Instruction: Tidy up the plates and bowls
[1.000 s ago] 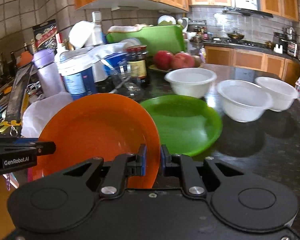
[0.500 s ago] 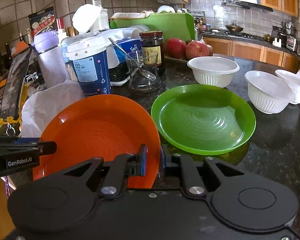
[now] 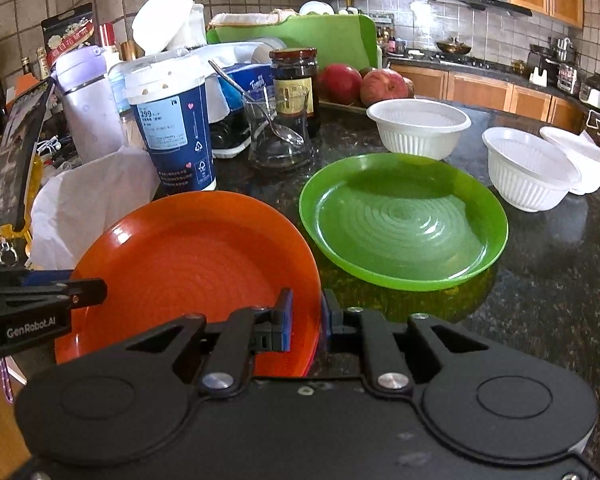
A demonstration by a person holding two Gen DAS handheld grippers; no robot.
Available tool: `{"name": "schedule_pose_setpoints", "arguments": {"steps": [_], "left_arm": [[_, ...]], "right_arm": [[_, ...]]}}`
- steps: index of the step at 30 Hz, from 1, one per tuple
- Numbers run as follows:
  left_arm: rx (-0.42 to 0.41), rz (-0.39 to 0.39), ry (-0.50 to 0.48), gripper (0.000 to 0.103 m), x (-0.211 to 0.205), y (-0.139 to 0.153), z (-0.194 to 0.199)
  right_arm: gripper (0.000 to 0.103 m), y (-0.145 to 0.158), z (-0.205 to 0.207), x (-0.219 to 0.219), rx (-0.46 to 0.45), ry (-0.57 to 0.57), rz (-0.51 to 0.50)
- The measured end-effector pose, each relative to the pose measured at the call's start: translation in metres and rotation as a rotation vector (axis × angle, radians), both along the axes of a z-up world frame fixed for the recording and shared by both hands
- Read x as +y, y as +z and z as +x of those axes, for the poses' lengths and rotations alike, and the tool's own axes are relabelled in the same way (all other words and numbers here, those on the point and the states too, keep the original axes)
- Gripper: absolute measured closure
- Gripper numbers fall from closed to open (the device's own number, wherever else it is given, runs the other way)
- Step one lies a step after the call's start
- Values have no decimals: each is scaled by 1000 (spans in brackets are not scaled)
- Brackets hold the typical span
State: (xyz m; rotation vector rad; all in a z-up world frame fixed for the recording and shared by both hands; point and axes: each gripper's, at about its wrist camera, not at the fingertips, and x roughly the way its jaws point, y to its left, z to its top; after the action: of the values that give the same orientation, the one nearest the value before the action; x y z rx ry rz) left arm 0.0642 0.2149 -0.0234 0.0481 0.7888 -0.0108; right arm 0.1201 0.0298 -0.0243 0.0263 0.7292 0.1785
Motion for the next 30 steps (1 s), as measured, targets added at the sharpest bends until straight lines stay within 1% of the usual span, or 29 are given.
{"name": "schedule_pose_setpoints", "arguments": {"steps": [3, 6, 16, 21, 27, 28, 30], "left_arm": [[3, -4, -1, 73, 1, 0, 0], [1, -25, -4, 73, 5, 2, 0], [-49, -34, 12, 73, 4, 15, -10], [-76, -36, 15, 73, -8, 21, -11], [-88, -46, 6, 72, -36, 29, -10], [-89, -49, 5, 71, -41, 31, -10], [-89, -49, 13, 71, -54, 33, -7]], "right_arm": [[82, 1, -1, 0, -3, -2, 4], [82, 3, -3, 1, -15, -6, 5], [82, 13, -10, -10, -69, -28, 23], [82, 17, -13, -25, -88, -38, 40], [82, 21, -15, -55, -105, -51, 58], [81, 22, -15, -61, -108, -51, 62], [72, 23, -15, -74, -120, -52, 65]]}}
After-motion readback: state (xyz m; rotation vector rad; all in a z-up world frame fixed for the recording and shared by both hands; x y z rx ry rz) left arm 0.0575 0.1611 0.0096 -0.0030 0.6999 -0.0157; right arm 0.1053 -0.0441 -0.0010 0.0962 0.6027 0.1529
